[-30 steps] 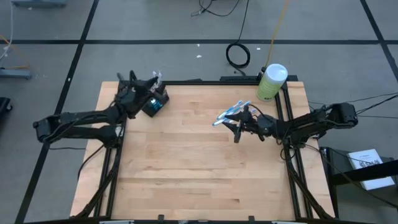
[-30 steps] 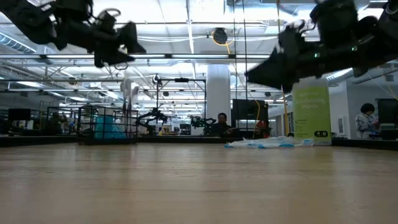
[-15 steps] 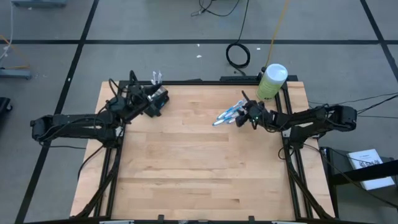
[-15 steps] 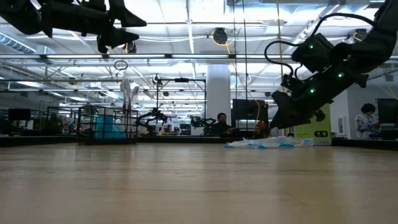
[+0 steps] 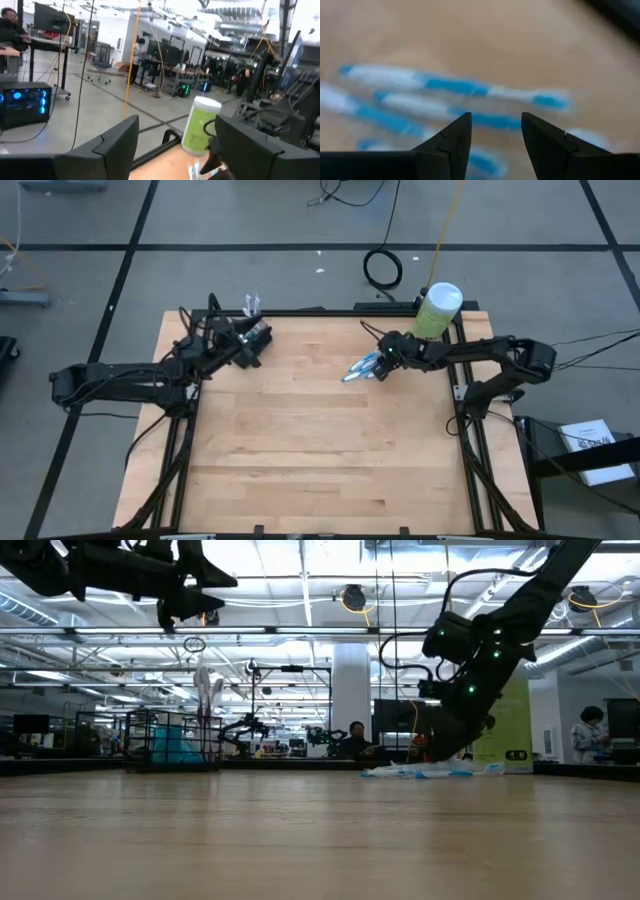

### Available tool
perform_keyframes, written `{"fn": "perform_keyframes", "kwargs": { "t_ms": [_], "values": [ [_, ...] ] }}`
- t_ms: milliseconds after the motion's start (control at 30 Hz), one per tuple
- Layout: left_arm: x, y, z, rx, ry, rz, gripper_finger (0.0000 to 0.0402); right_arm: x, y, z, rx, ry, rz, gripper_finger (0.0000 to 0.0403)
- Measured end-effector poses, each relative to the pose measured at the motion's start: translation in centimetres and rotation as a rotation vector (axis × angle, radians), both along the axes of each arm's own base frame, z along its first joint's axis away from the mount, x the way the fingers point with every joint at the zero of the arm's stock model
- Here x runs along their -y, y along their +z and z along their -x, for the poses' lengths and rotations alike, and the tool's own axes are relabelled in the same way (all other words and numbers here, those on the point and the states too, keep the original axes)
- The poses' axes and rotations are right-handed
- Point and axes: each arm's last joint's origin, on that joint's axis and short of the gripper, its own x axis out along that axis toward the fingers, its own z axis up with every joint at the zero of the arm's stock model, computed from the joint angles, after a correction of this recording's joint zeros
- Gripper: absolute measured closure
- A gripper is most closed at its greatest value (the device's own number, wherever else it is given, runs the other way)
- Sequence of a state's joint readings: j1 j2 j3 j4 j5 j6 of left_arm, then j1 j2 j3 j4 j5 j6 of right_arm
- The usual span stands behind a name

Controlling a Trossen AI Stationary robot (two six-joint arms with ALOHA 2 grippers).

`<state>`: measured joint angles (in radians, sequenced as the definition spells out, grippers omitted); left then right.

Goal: Pick & Place toothbrushing station
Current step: Put the blue toothbrush into the left compartment of the wire organizer

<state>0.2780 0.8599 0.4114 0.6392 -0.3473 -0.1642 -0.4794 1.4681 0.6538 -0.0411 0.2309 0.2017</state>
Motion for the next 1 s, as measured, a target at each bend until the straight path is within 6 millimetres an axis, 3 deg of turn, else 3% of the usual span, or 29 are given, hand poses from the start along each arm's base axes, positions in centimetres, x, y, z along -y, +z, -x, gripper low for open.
{"fn": "perform_keyframes", "kwargs": {
  "t_ms": [200, 567, 867, 1000],
  "values": [
    [-0.1, -0.5, -0.1, -0.042, 0.008, 0.012, 0.013, -1.0, -0.5, -0.3, 0.064, 0.108, -0.22, 0.0238],
    [-0.1, -0.5, -0.1, -0.051, 0.025, 0.014, 0.013, -5.1, -0.5, -1.5, 0.138, 0.392, -0.531, 0.0239],
    [-0.1, -0.5, -0.1, -0.057, 0.026, 0.008, 0.013, -7.9, -1.1, -0.5, -0.048, 0.305, -0.706, 0.0239],
    [-0.1, -0.5, -0.1, -0.057, 0.025, 0.008, 0.013, -8.6, -0.5, 0.3, -0.077, 0.245, -0.755, 0.0239]
  ]
}}
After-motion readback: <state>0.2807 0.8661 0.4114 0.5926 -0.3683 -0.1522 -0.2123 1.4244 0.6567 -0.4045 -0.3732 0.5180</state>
